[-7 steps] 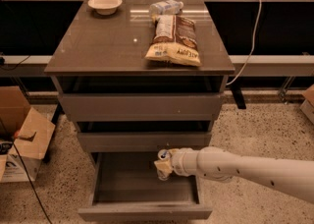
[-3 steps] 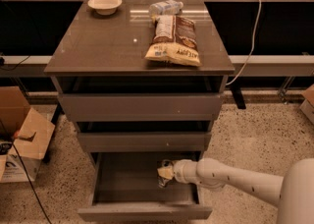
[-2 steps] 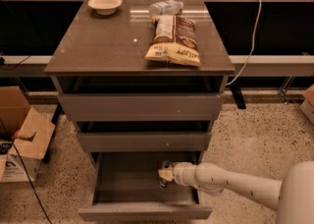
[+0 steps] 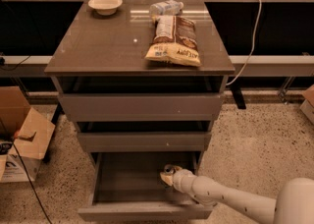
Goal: Place redbull can into bottom drawer
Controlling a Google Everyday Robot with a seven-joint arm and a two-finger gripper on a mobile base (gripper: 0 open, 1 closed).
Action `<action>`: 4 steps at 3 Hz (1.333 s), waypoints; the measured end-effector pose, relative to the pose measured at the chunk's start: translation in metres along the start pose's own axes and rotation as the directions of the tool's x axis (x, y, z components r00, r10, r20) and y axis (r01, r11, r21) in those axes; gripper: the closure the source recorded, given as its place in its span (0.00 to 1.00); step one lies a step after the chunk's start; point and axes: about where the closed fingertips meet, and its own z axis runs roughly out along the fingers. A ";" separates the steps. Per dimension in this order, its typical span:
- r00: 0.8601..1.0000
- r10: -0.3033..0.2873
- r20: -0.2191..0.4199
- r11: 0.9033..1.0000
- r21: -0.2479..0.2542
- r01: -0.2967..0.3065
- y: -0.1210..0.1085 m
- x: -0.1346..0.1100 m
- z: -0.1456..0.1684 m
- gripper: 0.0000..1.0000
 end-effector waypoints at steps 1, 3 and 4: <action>1.000 -0.004 -0.029 0.998 0.059 0.005 -0.006 0.022 0.012 0.81; 0.997 0.044 -0.064 0.993 0.113 -0.036 -0.012 0.052 0.026 0.35; 0.997 0.040 -0.064 0.993 0.110 -0.033 -0.010 0.051 0.026 0.04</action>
Offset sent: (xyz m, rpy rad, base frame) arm -0.0062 -0.0164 -0.0680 -0.1164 0.0491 -0.1171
